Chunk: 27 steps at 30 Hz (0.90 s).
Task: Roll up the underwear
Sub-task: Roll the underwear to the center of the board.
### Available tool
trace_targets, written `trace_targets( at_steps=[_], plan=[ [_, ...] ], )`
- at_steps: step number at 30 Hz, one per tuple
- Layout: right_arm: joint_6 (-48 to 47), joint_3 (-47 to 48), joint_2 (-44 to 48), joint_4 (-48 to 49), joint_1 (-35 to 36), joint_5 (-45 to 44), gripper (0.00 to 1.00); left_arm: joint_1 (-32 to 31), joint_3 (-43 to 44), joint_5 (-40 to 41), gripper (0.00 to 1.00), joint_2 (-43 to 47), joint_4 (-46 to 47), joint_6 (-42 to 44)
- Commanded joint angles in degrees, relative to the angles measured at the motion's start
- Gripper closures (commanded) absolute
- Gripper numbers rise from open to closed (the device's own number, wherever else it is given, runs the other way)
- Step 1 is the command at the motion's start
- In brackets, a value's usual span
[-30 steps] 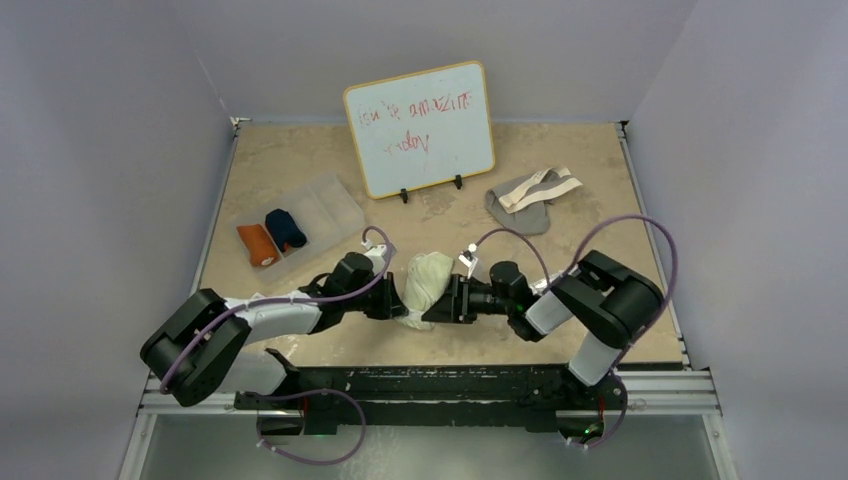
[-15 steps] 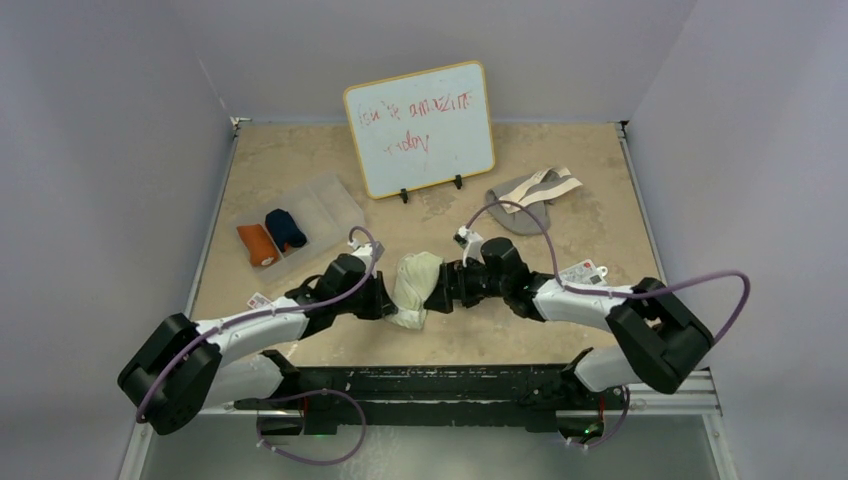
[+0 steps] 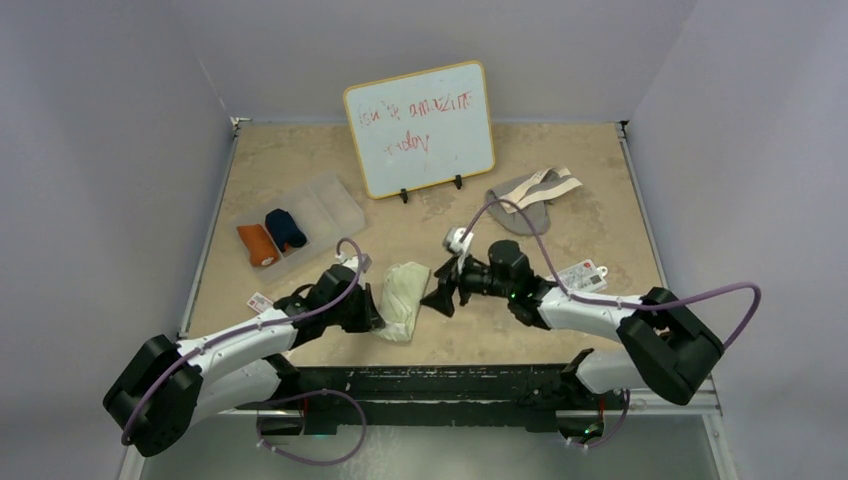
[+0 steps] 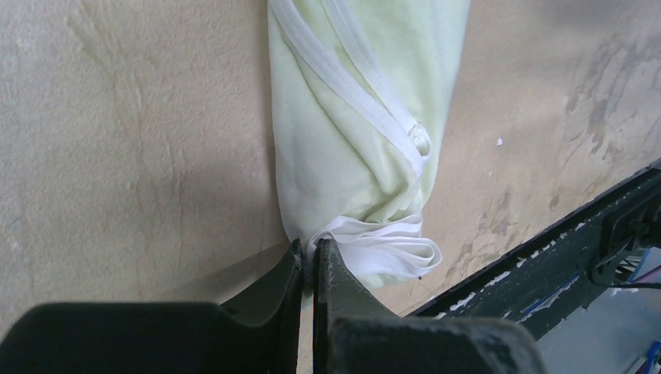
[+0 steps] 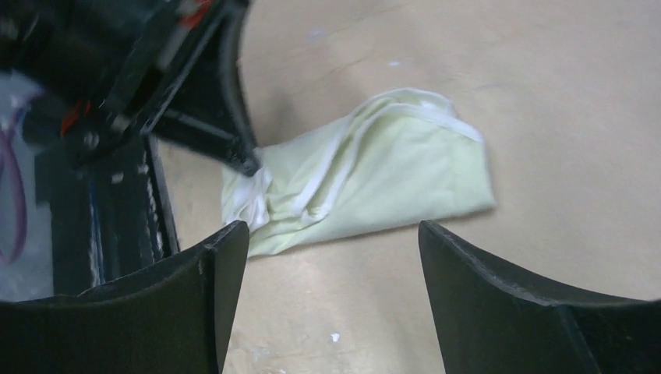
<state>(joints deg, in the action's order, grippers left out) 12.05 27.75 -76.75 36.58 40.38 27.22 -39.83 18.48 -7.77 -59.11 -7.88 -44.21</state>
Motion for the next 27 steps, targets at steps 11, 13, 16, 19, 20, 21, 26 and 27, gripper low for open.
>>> trace_targets(
  at_steps=[11, 13, 16, 19, 20, 21, 26, 27],
  plan=[
    [-54.3, -4.0, -6.4, 10.8, 33.6, -28.4, 0.39, -0.2, 2.2, 0.2, 1.00, -3.0, -2.0, -3.1],
    [-55.9, -4.0, -7.8, 12.2, 35.1, -28.7, 0.44, -0.2, 2.1, 0.0, 1.00, -3.3, -1.5, -3.6],
    [-56.0, -3.9, -10.3, 14.5, 35.8, -27.4, 0.46, -0.2, 2.1, -0.1, 1.00, -3.6, -1.2, -3.9],
    [-55.5, -2.2, -12.7, 13.1, 36.4, -25.8, 0.52, -0.2, 2.4, -0.1, 1.00, -3.5, -1.3, -3.8],
    [-55.4, -1.8, -13.5, 12.8, 36.5, -25.5, 0.54, -0.2, 2.5, -0.1, 1.00, -3.6, -1.4, -3.8],
    [-55.2, -1.3, -14.0, 12.5, 36.6, -25.4, 0.58, -0.2, 2.6, -0.1, 1.00, -3.7, -1.6, -3.8],
    [-55.6, -0.6, -17.1, 12.9, 36.6, -28.4, 0.61, -0.2, 2.5, -0.1, 1.00, -3.2, -2.0, -3.7],
    [-56.3, -0.8, -17.9, 13.5, 36.7, -29.8, 0.61, -0.2, 2.6, -0.1, 1.00, -3.1, -2.3, -3.6]
  ],
)
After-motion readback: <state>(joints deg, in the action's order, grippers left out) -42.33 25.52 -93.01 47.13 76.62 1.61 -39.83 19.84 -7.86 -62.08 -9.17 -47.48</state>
